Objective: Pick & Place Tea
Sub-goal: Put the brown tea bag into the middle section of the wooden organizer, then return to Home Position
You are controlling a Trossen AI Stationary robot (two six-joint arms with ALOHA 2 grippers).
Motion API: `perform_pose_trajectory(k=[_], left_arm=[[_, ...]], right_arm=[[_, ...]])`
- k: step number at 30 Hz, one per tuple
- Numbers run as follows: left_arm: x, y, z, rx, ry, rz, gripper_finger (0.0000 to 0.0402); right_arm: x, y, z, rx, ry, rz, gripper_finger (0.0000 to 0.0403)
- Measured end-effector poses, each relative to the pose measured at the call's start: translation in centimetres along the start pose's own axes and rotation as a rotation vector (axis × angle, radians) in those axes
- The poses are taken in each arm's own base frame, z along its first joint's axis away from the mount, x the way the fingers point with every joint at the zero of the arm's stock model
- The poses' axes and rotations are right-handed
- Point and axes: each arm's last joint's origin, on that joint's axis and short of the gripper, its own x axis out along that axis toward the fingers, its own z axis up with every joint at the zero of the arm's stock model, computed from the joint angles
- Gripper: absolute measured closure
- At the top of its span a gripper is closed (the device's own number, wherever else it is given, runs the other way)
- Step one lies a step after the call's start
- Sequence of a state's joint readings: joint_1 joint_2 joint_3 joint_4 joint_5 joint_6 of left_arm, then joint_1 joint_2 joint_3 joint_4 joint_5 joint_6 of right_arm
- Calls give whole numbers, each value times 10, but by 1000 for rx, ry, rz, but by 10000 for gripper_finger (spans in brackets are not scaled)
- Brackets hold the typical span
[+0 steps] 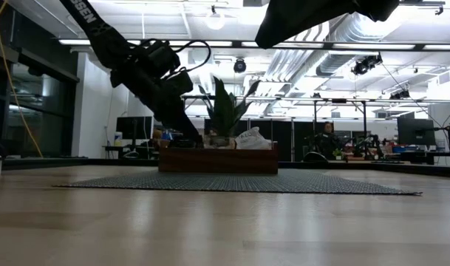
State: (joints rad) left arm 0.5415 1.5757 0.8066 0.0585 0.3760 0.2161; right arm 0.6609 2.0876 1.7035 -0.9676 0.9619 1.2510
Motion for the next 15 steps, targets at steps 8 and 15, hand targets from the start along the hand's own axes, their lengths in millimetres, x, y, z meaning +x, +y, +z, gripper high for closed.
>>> perform_pose_trajectory(k=[8,15], left_arm=[[-2,2,3,4,-17,67,294],[-23,-5,18,46,-107,17,296]], right_arm=[[0,0,0,-3,0,0,403],[-3,-3,-1,-56,-69,-39,403]])
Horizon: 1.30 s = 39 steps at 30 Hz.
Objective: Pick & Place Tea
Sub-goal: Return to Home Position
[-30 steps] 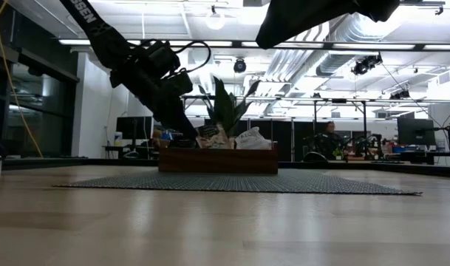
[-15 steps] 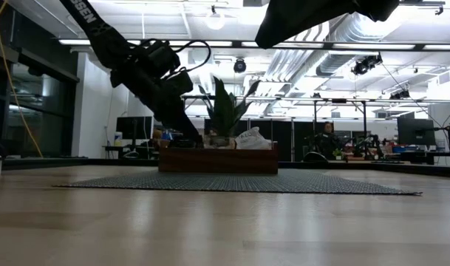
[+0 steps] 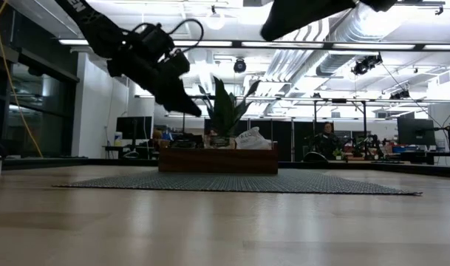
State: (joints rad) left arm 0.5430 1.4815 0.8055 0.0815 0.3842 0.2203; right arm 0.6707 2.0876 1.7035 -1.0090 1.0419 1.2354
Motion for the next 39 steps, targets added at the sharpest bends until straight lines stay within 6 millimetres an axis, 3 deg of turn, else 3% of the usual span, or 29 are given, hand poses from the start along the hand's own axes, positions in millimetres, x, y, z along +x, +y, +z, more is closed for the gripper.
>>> perform_pose_trajectory(k=[4,8,23,32,39], left_arm=[[-13,-7,6,6,-85,-91,306],[-24,-23,-3,8,-148,-174,313],[-74,-109,-91,-53,-335,-204,319],[-92,-158,-101,18,-417,-182,319],[-94,-167,-104,107,-419,-177,319]], right_arm=[[-6,-4,-5,-37,8,-23,403],[-7,-6,-6,-44,13,-33,403],[-6,-7,-5,-26,-22,-48,403],[-1,-4,1,19,-69,-40,403],[-2,-1,2,35,-94,-29,403]])
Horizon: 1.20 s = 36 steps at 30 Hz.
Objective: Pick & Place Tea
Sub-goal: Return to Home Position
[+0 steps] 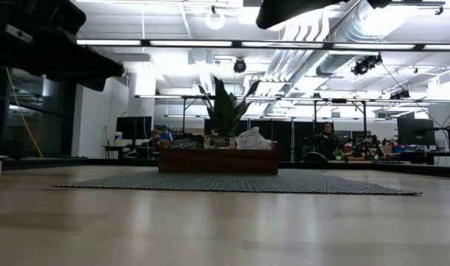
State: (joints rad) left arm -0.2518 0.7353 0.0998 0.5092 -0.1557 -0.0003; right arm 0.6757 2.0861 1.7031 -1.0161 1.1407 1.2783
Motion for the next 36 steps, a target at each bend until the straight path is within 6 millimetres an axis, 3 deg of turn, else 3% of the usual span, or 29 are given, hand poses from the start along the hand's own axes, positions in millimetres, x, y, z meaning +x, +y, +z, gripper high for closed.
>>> perform_pose_trajectory(k=[9,15,17,21,30,36], left_arm=[[0,18,5,-19,-48,-56,319],[-8,25,2,-44,-110,-75,319],[-13,26,-6,-65,-127,-67,319],[-19,25,-3,-71,-141,-63,319],[-28,24,-1,-50,-161,-52,319],[-34,25,-2,-50,-153,-15,319]], right_arm=[[-22,4,-1,12,-49,56,403],[-45,-15,6,22,-137,99,403],[-45,-28,1,79,-159,127,403],[-38,-62,-14,182,-189,181,403],[-24,-157,-53,302,-303,231,403],[-18,-195,-53,204,-405,411,403]])
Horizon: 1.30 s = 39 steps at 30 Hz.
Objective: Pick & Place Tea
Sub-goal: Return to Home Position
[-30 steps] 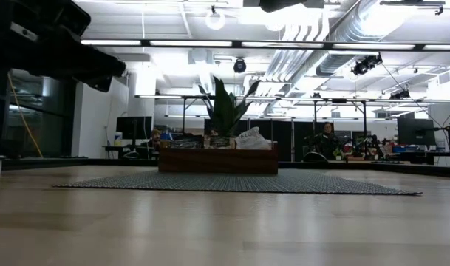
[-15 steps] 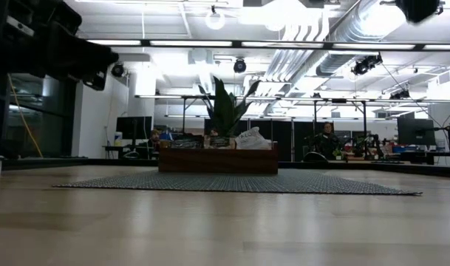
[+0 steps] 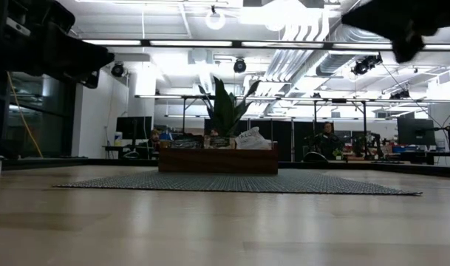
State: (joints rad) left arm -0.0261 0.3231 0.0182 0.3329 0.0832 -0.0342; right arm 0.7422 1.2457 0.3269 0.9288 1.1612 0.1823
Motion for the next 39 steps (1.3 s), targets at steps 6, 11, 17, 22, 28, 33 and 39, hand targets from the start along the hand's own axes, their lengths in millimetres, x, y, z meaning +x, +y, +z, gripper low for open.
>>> perform_pose_trajectory(k=[6,11,17,22,28,33,39], left_arm=[[-4,1,2,1,-23,48,319],[-5,2,0,0,-1,76,319],[-6,2,-3,-8,18,97,319],[-7,3,-3,8,18,122,319],[-7,3,-3,5,27,121,319],[-7,3,-4,3,28,106,319],[-6,1,-2,-6,11,47,319]], right_arm=[[2,-56,8,-114,-291,204,403],[2,-83,11,-99,-353,241,403],[-15,-89,33,-204,-463,135,403],[-37,-91,41,-226,-394,79,403],[-56,-100,52,-222,-425,156,403],[-61,-107,55,-268,-485,240,403],[-59,-113,45,-286,-426,312,403]])
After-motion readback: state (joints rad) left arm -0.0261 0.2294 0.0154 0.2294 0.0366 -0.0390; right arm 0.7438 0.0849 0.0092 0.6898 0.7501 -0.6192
